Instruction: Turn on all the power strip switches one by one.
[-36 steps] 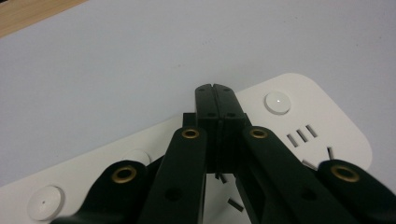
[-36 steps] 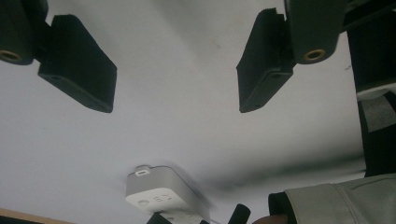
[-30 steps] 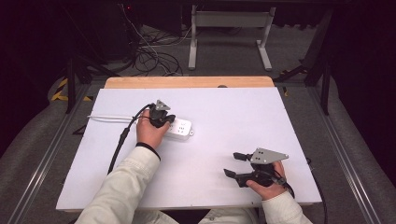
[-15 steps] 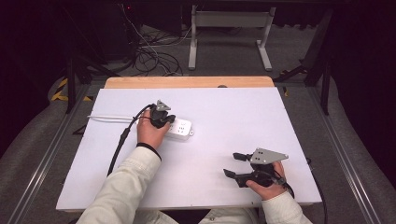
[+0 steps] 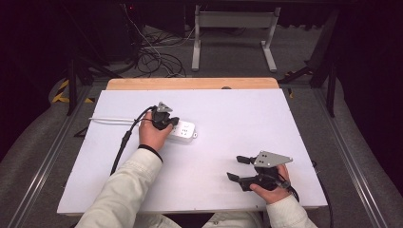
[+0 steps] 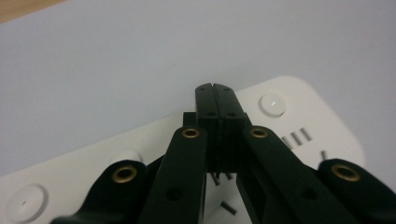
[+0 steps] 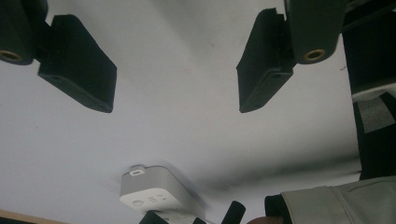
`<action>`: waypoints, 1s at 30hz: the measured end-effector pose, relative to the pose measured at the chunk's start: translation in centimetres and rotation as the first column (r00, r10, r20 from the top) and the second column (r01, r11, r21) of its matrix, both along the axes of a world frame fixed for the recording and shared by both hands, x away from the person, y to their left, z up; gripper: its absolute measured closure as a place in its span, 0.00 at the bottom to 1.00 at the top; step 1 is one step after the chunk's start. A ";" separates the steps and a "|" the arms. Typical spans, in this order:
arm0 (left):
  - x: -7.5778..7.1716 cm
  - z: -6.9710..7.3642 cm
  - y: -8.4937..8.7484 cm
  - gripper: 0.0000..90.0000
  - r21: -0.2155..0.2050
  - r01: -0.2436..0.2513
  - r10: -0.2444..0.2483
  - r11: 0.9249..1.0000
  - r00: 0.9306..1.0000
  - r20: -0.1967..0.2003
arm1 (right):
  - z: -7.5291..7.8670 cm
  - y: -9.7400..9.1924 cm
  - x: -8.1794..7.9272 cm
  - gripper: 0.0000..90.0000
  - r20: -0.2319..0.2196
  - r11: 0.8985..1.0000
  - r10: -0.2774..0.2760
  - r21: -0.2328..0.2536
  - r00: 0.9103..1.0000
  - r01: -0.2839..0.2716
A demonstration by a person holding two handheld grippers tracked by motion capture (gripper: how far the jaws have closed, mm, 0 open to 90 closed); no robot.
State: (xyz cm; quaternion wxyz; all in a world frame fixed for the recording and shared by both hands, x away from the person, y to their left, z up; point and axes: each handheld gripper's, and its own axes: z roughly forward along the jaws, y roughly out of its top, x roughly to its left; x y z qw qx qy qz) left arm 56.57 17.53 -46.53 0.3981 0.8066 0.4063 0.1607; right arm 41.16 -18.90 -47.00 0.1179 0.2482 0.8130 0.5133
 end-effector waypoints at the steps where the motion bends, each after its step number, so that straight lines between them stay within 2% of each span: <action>1: -0.1 0.3 0.1 1.00 0.042 -0.007 0.007 0.999 1.000 0.009 | 0.0 -0.1 0.0 0.33 0.002 1.000 -0.002 0.000 1.000 0.002; 6: -0.5 1.4 0.3 1.00 0.017 0.003 -0.004 1.000 0.999 0.045 | -0.2 -0.1 0.2 0.33 -0.006 1.000 -0.006 -0.007 1.000 0.006; 11: -0.6 2.0 1.1 1.00 0.039 -0.007 0.005 0.999 0.997 0.071 | -0.2 -0.1 0.1 0.33 -0.004 1.000 -0.009 -0.008 1.000 0.009; 15: -0.5 2.0 1.8 1.00 0.043 -0.025 0.022 0.999 0.998 0.067 | -0.2 -0.1 0.1 0.33 -0.004 1.000 -0.008 -0.004 1.000 0.008; 16: -0.4 2.1 2.0 1.00 0.056 -0.027 0.022 0.998 0.997 0.077 | -0.2 -0.1 0.1 0.33 -0.004 1.000 -0.008 -0.004 1.000 0.008; 17: -0.4 2.1 2.1 1.00 0.042 -0.025 0.022 0.999 0.997 0.071 | -0.2 -0.1 0.1 0.33 -0.005 1.000 -0.008 -0.004 1.000 0.008; 19: -0.4 2.1 2.4 1.00 0.051 -0.030 0.026 0.998 0.997 0.074 | -0.2 -0.1 0.1 0.33 -0.006 1.000 -0.008 -0.007 1.000 0.008; 22: -0.4 2.0 2.9 1.00 0.114 -0.054 0.044 0.992 0.995 0.089 | -0.2 -0.1 0.1 0.33 -0.006 1.000 -0.009 -0.007 1.000 0.009; 25: -0.2 1.7 3.6 1.00 0.130 -0.078 0.067 0.988 0.994 0.086 | -0.2 -0.1 0.1 0.33 -0.005 1.000 -0.007 -0.009 1.000 0.007; 29: -0.1 1.2 4.3 1.00 0.123 -0.094 0.085 0.988 0.994 0.075 | -0.2 -0.1 0.2 0.33 -0.006 1.000 -0.008 -0.009 1.000 0.008; 30: 0.0 1.1 4.4 1.00 0.112 -0.086 0.080 0.990 0.995 0.061 | -0.2 -0.1 0.2 0.33 -0.005 1.000 -0.008 -0.010 1.000 0.008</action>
